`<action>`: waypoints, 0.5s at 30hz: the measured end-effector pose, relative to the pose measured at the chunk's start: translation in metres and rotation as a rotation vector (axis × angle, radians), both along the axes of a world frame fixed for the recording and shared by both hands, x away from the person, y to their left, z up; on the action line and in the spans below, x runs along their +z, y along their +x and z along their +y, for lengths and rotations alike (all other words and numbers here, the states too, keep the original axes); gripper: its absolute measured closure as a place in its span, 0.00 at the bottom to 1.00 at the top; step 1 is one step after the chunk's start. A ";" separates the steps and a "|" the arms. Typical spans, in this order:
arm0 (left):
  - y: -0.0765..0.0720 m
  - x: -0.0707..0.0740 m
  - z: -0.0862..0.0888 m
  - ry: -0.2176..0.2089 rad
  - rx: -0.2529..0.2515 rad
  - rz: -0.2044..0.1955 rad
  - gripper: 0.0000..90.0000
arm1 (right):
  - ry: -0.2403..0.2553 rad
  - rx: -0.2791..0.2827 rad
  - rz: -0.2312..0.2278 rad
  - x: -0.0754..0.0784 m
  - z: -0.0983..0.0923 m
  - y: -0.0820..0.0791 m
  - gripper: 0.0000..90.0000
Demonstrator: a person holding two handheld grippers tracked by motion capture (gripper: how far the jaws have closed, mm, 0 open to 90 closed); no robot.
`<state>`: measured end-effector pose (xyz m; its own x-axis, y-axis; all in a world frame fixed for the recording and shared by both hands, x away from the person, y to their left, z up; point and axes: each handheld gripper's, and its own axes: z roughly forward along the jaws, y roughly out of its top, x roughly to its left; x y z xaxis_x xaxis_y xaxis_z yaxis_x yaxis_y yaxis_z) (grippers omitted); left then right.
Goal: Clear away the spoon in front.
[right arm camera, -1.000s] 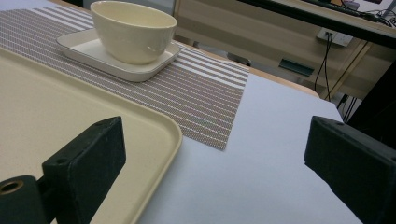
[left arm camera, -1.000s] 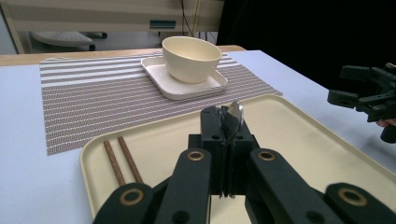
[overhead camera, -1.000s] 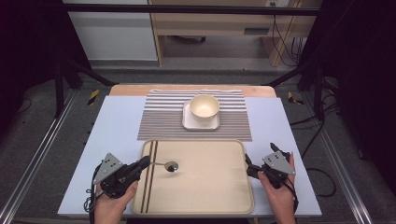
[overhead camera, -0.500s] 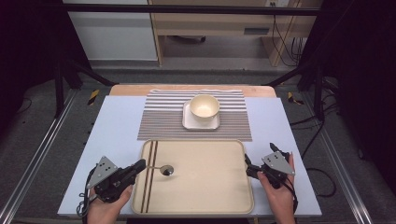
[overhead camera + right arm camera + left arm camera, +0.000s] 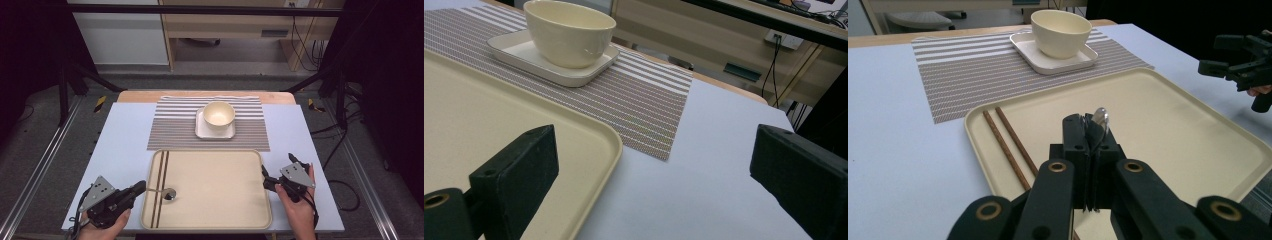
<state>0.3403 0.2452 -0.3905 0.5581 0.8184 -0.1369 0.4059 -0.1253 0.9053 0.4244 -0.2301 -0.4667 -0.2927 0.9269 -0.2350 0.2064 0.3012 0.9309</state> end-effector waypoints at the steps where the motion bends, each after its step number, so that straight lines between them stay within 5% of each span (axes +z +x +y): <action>1: 0.000 0.000 0.000 0.006 -0.003 0.004 0.98 | -0.002 0.001 0.000 0.000 0.000 0.000 0.06; 9: 0.006 -0.006 -0.004 0.012 -0.018 0.017 0.97 | -0.004 0.002 0.004 -0.001 0.000 0.001 0.06; 15: 0.025 -0.009 -0.008 -0.008 0.004 0.013 0.95 | -0.008 0.008 0.003 -0.001 0.002 0.000 0.06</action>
